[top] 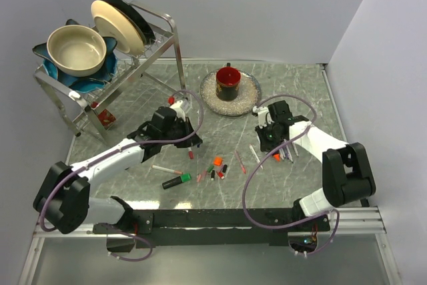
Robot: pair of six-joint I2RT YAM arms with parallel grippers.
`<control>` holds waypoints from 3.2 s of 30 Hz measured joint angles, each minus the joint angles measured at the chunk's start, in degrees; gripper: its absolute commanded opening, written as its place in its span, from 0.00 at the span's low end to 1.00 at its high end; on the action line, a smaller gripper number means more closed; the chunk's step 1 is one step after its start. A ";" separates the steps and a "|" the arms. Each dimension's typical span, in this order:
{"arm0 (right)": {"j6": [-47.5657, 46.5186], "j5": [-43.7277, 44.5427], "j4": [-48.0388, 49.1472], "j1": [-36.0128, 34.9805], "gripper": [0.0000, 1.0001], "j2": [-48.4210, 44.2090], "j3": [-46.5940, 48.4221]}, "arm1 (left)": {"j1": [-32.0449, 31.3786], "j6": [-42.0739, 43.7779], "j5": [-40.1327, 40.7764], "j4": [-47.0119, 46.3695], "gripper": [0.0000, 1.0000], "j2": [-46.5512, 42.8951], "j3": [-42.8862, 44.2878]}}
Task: Open the pen caps
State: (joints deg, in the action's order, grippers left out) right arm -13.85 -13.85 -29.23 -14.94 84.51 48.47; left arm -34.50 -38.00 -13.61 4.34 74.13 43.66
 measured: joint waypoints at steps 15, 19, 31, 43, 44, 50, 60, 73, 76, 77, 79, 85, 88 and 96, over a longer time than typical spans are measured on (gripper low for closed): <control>-0.24 0.87 -2.89 0.22 0.39 2.95 0.70 | -6.58 2.99 4.63 7.76 0.12 12.31 3.34; -0.70 0.52 -3.17 0.22 0.44 2.73 1.38 | -8.66 3.43 6.16 9.22 0.18 15.15 5.27; -2.12 -2.69 -4.07 1.86 0.46 -0.79 2.23 | -9.94 3.98 8.50 11.85 0.46 16.92 7.50; -4.02 -6.43 -5.38 2.80 0.46 -3.41 2.34 | -8.41 4.09 19.34 12.55 0.58 13.75 8.17; -4.13 -6.78 -5.44 2.84 0.46 -3.69 2.34 | -7.93 3.93 20.35 12.55 0.57 13.79 8.24; -4.90 -8.02 -5.64 3.48 0.46 -4.57 2.78 | -5.97 1.90 28.17 14.43 0.55 17.31 10.86; -5.14 -8.55 -5.92 3.52 0.46 -4.57 2.95 | -5.90 0.90 32.24 17.46 0.32 27.28 16.74; -6.29 -12.02 -6.23 3.58 0.46 -5.95 2.95 | -5.60 3.76 27.06 13.79 0.01 27.28 17.03; -6.99 -15.85 -6.43 3.58 0.46 -7.13 2.95 | -5.88 4.39 22.56 9.46 0.01 24.76 15.41; -7.15 -17.59 -6.43 3.61 0.46 -7.65 2.95 | -5.95 4.39 20.46 7.58 0.01 23.41 14.73; -7.54 -20.87 -6.43 3.63 0.47 -8.68 2.95 | -5.99 4.17 16.63 3.58 0.01 20.81 13.53; -5.70 -32.68 -2.64 4.15 0.52 -15.41 1.70 | -6.14 1.60 1.70 -11.15 0.01 16.46 12.02; 3.02 -35.54 6.75 6.27 0.61 -19.87 -2.69 | -6.58 -0.39 -2.86 -17.75 0.01 15.91 9.88; 33.29 -36.94 33.94 10.86 0.71 -27.47 -17.53 | -9.73 -3.52 -5.99 -25.22 0.01 16.13 8.33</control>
State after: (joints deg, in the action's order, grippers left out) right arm 19.44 -50.78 4.71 -4.08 57.04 30.94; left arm -44.23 -41.52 -19.59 -20.88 90.26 51.99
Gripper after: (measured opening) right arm 0.712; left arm 0.058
